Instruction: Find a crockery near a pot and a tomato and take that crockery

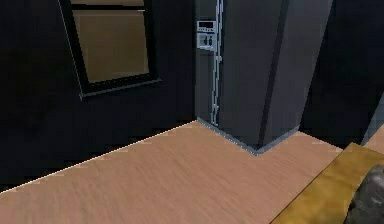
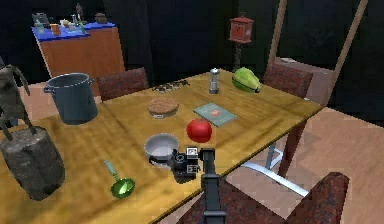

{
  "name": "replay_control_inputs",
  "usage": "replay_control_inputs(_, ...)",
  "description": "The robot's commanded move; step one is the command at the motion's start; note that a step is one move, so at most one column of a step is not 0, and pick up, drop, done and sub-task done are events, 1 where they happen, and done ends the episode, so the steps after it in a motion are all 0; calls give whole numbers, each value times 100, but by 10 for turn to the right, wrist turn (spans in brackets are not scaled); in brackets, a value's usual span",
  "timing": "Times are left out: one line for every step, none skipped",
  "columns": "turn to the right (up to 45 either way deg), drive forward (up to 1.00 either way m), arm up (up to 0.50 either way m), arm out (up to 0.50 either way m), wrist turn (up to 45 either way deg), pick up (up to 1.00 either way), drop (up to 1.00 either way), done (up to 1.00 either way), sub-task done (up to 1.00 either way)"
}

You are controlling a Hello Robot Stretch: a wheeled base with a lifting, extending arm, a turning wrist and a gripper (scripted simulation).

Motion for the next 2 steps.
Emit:
replay_control_inputs(0,0,0,0,0,100,0,0,0)
replay_control_inputs(0,0,10,0,0,0,0,0,0)
